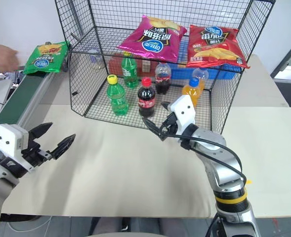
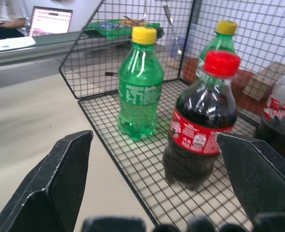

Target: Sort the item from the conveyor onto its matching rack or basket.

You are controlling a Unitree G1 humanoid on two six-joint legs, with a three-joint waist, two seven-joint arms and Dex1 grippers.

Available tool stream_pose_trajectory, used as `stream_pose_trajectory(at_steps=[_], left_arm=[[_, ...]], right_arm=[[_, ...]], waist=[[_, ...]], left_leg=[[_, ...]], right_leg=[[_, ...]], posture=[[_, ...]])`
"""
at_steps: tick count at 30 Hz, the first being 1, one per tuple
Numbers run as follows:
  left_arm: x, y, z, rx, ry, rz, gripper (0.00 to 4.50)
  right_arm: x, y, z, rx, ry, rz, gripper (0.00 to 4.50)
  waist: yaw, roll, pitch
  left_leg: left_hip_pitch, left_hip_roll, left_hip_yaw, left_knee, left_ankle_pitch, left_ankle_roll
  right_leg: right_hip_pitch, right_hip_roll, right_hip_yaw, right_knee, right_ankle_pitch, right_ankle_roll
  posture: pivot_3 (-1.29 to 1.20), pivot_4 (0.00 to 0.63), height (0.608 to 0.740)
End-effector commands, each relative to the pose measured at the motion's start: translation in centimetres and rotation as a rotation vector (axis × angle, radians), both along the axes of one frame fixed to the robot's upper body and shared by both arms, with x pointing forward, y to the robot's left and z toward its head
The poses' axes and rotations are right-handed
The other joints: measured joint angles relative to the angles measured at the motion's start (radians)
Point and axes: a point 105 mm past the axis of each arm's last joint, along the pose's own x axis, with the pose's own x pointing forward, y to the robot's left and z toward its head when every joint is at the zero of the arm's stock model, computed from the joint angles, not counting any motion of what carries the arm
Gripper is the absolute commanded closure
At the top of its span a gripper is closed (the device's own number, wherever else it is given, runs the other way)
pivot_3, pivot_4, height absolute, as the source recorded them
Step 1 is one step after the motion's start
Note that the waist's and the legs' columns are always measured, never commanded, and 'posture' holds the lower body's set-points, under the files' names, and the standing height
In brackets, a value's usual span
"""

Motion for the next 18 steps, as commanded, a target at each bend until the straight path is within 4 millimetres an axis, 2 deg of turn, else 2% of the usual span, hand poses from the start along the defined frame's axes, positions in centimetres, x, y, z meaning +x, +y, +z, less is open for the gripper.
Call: stream_pose_trajectory(at_steps=[1, 4, 8, 13, 18], left_arm=[[-0.6, 1.3, 2.3, -0.079, -0.068, 0.075, 0.04], [-1.1, 2.9, 3.5, -0.284, -0.098, 0.176, 0.04], [-1.7, 6.1, 4.2, -0.635, -0.123, 0.358, 0.04], [-2.1, 9.7, 3.9, -0.967, -0.072, 0.554, 0.04], [-2.5, 12.5, 4.6, -1.188, -0.113, 0.631, 0.04]], right_arm=[[-0.7, 1.4, 2.2, -0.010, -0.056, 0.118, 0.00], [-1.6, 2.8, 3.6, -0.077, -0.064, 0.283, 0.00], [-2.3, 4.0, 6.1, -0.144, -0.081, 0.449, 0.00], [-2.9, 5.4, 9.1, -0.151, -0.120, 0.548, 0.00], [-3.4, 6.1, 10.4, -0.170, -0.148, 0.611, 0.00]], waist=[[0.000, 0.000, 0.000], [-0.001, 0.000, 0.000], [0.001, 0.000, 0.000], [0.001, -0.001, 0.000], [0.008, -0.001, 0.000]], left_leg=[[0.000, 0.000, 0.000, 0.000, 0.000, 0.000], [0.000, 0.000, 0.000, 0.001, 0.000, 0.000], [0.000, 0.001, -0.001, 0.002, -0.001, 0.002], [0.000, 0.001, -0.003, 0.003, -0.001, 0.002], [-0.001, 0.001, -0.004, 0.004, -0.001, 0.002]], right_leg=[[0.000, 0.000, 0.000, 0.000, 0.000, 0.000], [0.000, 0.000, 0.000, 0.000, 0.000, 0.000], [0.001, -0.004, -0.001, 0.000, 0.000, 0.000], [0.001, -0.005, -0.001, 0.002, 0.000, 0.000], [0.001, -0.006, -0.003, 0.002, 0.000, 0.000]], posture=[[0.00, 0.150, 0.740], [0.00, 0.150, 0.740], [0.00, 0.150, 0.740], [0.00, 0.150, 0.740], [0.00, 0.150, 0.740]])
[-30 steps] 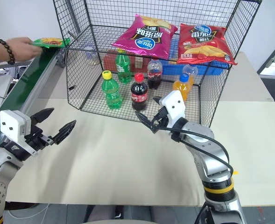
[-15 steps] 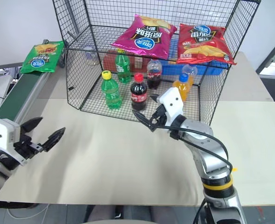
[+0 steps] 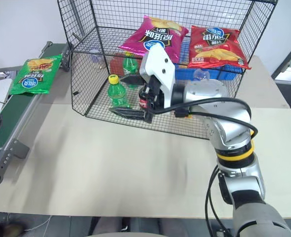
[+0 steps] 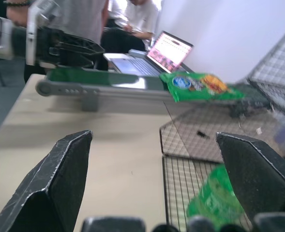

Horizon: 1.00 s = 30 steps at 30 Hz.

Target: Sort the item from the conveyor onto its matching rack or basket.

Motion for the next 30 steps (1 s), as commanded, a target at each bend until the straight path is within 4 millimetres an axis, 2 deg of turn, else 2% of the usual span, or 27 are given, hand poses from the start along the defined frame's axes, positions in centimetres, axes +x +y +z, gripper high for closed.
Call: stream_pose_trajectory(at_steps=[1, 6, 13, 20, 30], left_arm=[[-0.8, 1.8, 1.6, -0.109, -0.084, 0.065, 0.04], [-1.8, 4.3, -0.4, -0.264, -0.068, 0.121, 0.04], [-2.5, 6.4, -1.9, -0.305, -0.032, 0.103, 0.04], [-2.7, 6.6, -2.7, -0.303, -0.027, -0.002, 0.04], [-1.9, 5.8, -3.7, -0.346, -0.014, -0.021, 0.04]], right_arm=[[-0.8, 0.4, 1.2, 0.000, -0.032, 0.056, 0.00], [-1.6, 0.8, 2.1, -0.006, -0.050, 0.094, 0.00], [-1.6, 0.7, 2.3, -0.004, -0.056, 0.080, 0.00], [-1.7, 0.5, 2.3, -0.007, -0.068, 0.065, 0.00], [-1.2, 0.3, 2.7, 0.001, -0.074, 0.036, 0.00]], waist=[[0.001, 0.000, 0.000], [-0.003, 0.000, 0.000], [-0.001, 0.000, 0.000], [-0.004, 0.000, 0.000], [-0.002, 0.000, 0.000]], left_leg=[[0.000, 0.000, 0.000, 0.000, 0.000, 0.000], [0.001, 0.000, 0.001, 0.000, 0.000, 0.000], [0.001, 0.000, 0.001, 0.000, 0.000, 0.000], [0.001, 0.000, 0.001, -0.001, 0.000, 0.000], [0.001, 0.000, 0.001, -0.001, 0.000, 0.000]], right_leg=[[0.000, 0.000, 0.000, 0.000, 0.000, 0.000], [0.000, 0.000, -0.001, 0.000, 0.000, 0.000], [0.000, 0.000, -0.006, 0.000, 0.000, 0.000], [0.000, 0.000, -0.007, 0.000, 0.000, 0.000], [-0.001, -0.002, -0.006, -0.001, 0.000, 0.000]], posture=[[0.00, 0.150, 0.740], [0.00, 0.150, 0.740], [0.00, 0.150, 0.740], [0.00, 0.150, 0.740], [0.00, 0.150, 0.740]])
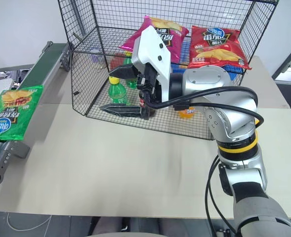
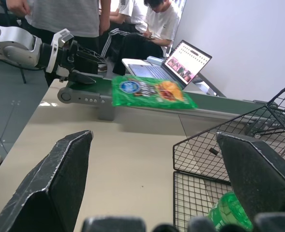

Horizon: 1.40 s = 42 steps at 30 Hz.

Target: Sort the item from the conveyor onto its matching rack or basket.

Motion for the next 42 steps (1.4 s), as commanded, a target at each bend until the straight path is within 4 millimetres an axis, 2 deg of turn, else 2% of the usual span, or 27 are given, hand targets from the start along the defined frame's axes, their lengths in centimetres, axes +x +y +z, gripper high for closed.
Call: stream_pose_trajectory(at_steps=[1, 6, 16, 17, 18, 22, 26, 27, 31, 33, 38, 41, 42], left_arm=[[0.3, -0.5, 0.6, 0.002, -0.024, -0.013, 0.04], [0.5, -1.1, 0.0, -0.009, -0.001, -0.020, 0.04], [0.4, -1.7, 0.8, 0.030, -0.012, -0.004, 0.04], [0.4, -1.7, 0.8, 0.032, -0.012, -0.002, 0.54], [0.3, -1.7, 0.9, 0.035, -0.019, -0.001, 0.70], [0.3, -1.7, 1.5, 0.044, -0.044, 0.007, 2.31], [0.3, -1.6, 2.2, 0.055, -0.074, 0.021, 4.10], [0.3, -1.7, 2.5, 0.063, -0.087, 0.022, 4.41], [0.4, -2.1, 4.8, 0.124, -0.165, 0.003, 4.41], [1.1, -3.2, 6.6, 0.171, -0.220, -0.039, 4.41], [2.4, -8.8, 12.7, 0.408, -0.388, -0.274, 4.41], [2.9, -11.0, 14.3, 0.478, -0.449, -0.375, 4.41], [3.4, -12.6, 15.1, 0.515, -0.475, -0.447, 4.41]], right_arm=[[-0.3, -0.1, 1.4, 0.027, -0.051, -0.005, 0.00], [-0.3, 0.0, 1.5, 0.037, -0.048, -0.012, 0.00], [-0.1, 0.0, 1.6, 0.053, -0.050, -0.016, 0.00], [-0.1, 0.1, 1.6, 0.054, -0.050, -0.016, 0.00], [-0.1, 0.1, 1.6, 0.055, -0.051, -0.017, 0.00], [0.0, 0.1, 1.6, 0.056, -0.053, -0.017, 0.00], [0.1, 0.2, 1.6, 0.059, -0.054, -0.019, 0.00], [0.2, 0.2, 1.6, 0.060, -0.054, -0.022, 0.00], [0.7, -0.4, 1.7, 0.070, -0.071, -0.055, 0.00], [1.4, -1.1, 1.3, 0.064, -0.102, -0.095, 0.00], [2.0, -2.8, 1.5, 0.126, -0.110, -0.133, 0.00], [2.1, -3.1, 1.9, 0.160, -0.108, -0.152, 0.00], [2.1, -3.2, 2.3, 0.182, -0.119, -0.161, 0.00]], waist=[[-0.001, 0.000, 0.000], [0.000, 0.000, 0.000], [0.001, 0.000, 0.000], [0.001, 0.000, 0.000], [0.000, 0.000, 0.000], [-0.003, 0.000, 0.000], [-0.002, 0.000, 0.000], [-0.002, 0.000, 0.000], [-0.001, 0.000, 0.000], [0.000, 0.000, 0.000], [0.008, -0.003, 0.000], [0.009, -0.002, 0.001], [0.005, -0.001, 0.001]], left_leg=[[0.000, 0.000, 0.000, 0.000, 0.000, 0.000], [0.000, 0.000, 0.000, 0.000, 0.000, 0.000], [0.000, 0.000, 0.000, 0.000, 0.000, 0.000], [0.000, 0.000, 0.000, 0.000, 0.000, 0.000], [0.000, 0.000, 0.000, 0.000, 0.000, 0.000], [0.000, 0.000, 0.000, 0.000, 0.000, 0.000], [0.000, 0.000, 0.000, 0.000, 0.000, 0.000], [0.000, 0.000, 0.000, 0.000, 0.000, 0.000], [0.000, 0.000, 0.000, 0.000, 0.000, 0.000], [-0.001, 0.000, 0.000, 0.000, 0.000, 0.000], [-0.002, -0.001, 0.000, 0.000, 0.000, 0.000], [-0.001, -0.002, 0.001, -0.002, 0.000, -0.001], [0.000, -0.002, 0.003, -0.002, 0.000, -0.001]], right_leg=[[0.000, 0.000, 0.000, 0.000, 0.000, 0.000], [0.000, 0.000, 0.001, 0.000, 0.000, 0.000], [0.000, -0.001, 0.002, 0.000, 0.000, 0.000], [0.000, -0.001, 0.002, 0.000, 0.000, 0.000], [0.000, -0.001, 0.002, 0.000, 0.000, 0.000], [0.000, 0.000, 0.002, 0.000, 0.000, 0.000], [0.000, 0.000, 0.003, -0.001, 0.000, 0.000], [0.000, 0.000, 0.003, -0.001, 0.000, 0.000], [0.000, 0.000, 0.003, -0.001, 0.000, 0.000], [0.000, 0.000, 0.002, -0.001, 0.000, 0.000], [0.000, 0.001, 0.002, -0.003, 0.000, 0.000], [0.000, 0.002, 0.002, -0.003, 0.000, 0.000], [0.000, 0.002, 0.002, -0.003, 0.000, 0.000]], posture=[[0.00, 0.150, 0.740], [0.00, 0.150, 0.740], [0.00, 0.150, 0.740], [0.00, 0.150, 0.740], [0.00, 0.150, 0.740], [0.00, 0.150, 0.740], [0.00, 0.150, 0.740], [0.00, 0.150, 0.740], [0.00, 0.150, 0.740], [0.00, 0.150, 0.740], [0.00, 0.150, 0.740], [0.00, 0.150, 0.740], [0.00, 0.150, 0.740]])
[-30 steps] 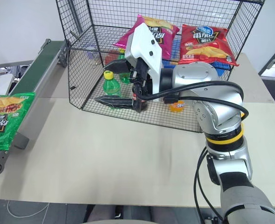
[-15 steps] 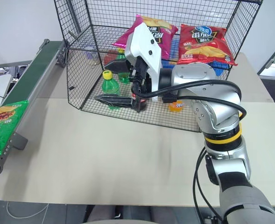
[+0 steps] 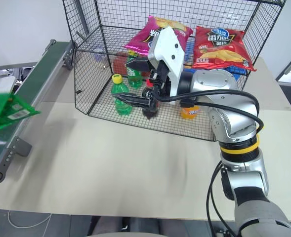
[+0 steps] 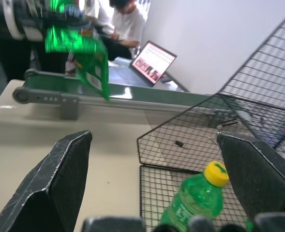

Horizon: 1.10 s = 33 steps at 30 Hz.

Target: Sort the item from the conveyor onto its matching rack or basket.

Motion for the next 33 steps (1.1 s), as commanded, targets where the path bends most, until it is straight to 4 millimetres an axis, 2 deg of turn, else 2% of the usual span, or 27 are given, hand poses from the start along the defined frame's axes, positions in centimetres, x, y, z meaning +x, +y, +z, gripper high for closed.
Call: stream_pose_trajectory(at_steps=[1, 2, 6, 8, 13, 17, 24, 29, 33], left_arm=[[0.7, -4.1, 2.2, 0.138, -0.062, -0.171, 4.41], [1.4, -5.9, 2.8, 0.180, -0.079, -0.247, 4.41], [3.0, -10.5, 5.3, 0.221, -0.158, -0.418, 4.41], [3.9, -12.1, 6.5, 0.209, -0.185, -0.475, 4.41], [6.0, -14.5, 8.8, 0.189, -0.225, -0.543, 4.41], [9.2, -15.3, 11.0, 0.188, -0.306, -0.509, 4.41], [12.9, -16.6, 13.1, 0.176, -0.416, -0.511, 4.41], [14.7, -17.0, 12.9, 0.168, -0.460, -0.504, 4.41], [16.2, -16.8, 11.4, 0.162, -0.435, -0.482, 4.41]], right_arm=[[-0.6, -0.6, 2.8, 0.095, -0.095, -0.016, 0.00], [-0.5, -0.7, 3.5, 0.127, -0.101, -0.029, 0.00], [-0.3, -0.9, 4.5, 0.180, -0.119, -0.074, 0.00], [-0.2, -1.1, 4.7, 0.194, -0.137, -0.106, 0.00], [-0.2, -1.3, 5.3, 0.228, -0.154, -0.149, 0.00], [-0.4, -1.7, 5.3, 0.242, -0.166, -0.187, 0.00], [-0.8, -2.3, 5.2, 0.262, -0.171, -0.221, 0.00], [-0.7, -2.3, 5.8, 0.300, -0.177, -0.254, 0.00], [-0.7, -2.1, 5.9, 0.317, -0.175, -0.277, 0.00]], waist=[[-0.004, 0.001, 0.000], [-0.003, 0.001, 0.001], [0.002, 0.001, 0.001], [0.001, 0.001, 0.001], [0.001, 0.001, 0.001], [0.016, 0.001, 0.001], [0.018, 0.002, 0.001], [0.015, 0.002, 0.001], [0.015, 0.002, 0.001]], left_leg=[[0.000, 0.000, 0.000, 0.000, 0.000, 0.000], [0.000, 0.000, 0.000, 0.000, 0.001, -0.001], [0.000, 0.000, -0.002, 0.000, 0.002, -0.004], [-0.001, 0.000, -0.002, 0.000, 0.002, -0.004], [-0.001, 0.000, -0.001, 0.000, 0.004, -0.006], [-0.001, -0.001, -0.001, 0.000, 0.004, -0.007], [-0.002, -0.003, 0.000, 0.000, 0.005, -0.008], [-0.002, -0.002, 0.000, 0.000, 0.005, -0.008], [-0.002, -0.001, 0.000, 0.000, 0.005, -0.007]], right_leg=[[0.000, 0.000, 0.000, 0.000, 0.000, 0.000], [0.000, 0.000, 0.000, 0.001, 0.000, 0.000], [-0.001, 0.004, 0.000, 0.001, 0.000, 0.000], [0.000, 0.005, 0.000, 0.000, 0.000, 0.000], [-0.001, 0.004, 0.001, 0.000, 0.000, 0.000], [-0.001, 0.005, 0.000, 0.001, 0.000, 0.000], [-0.001, 0.005, 0.000, -0.001, 0.000, 0.000], [-0.002, 0.007, 0.001, -0.001, 0.000, 0.000], [-0.002, 0.008, 0.001, 0.000, 0.000, 0.000]], posture=[[0.00, 0.150, 0.740], [0.00, 0.150, 0.740], [0.00, 0.150, 0.740], [0.00, 0.150, 0.740], [0.00, 0.150, 0.740], [0.00, 0.150, 0.740], [0.00, 0.150, 0.740], [0.00, 0.150, 0.740], [0.00, 0.150, 0.740]])
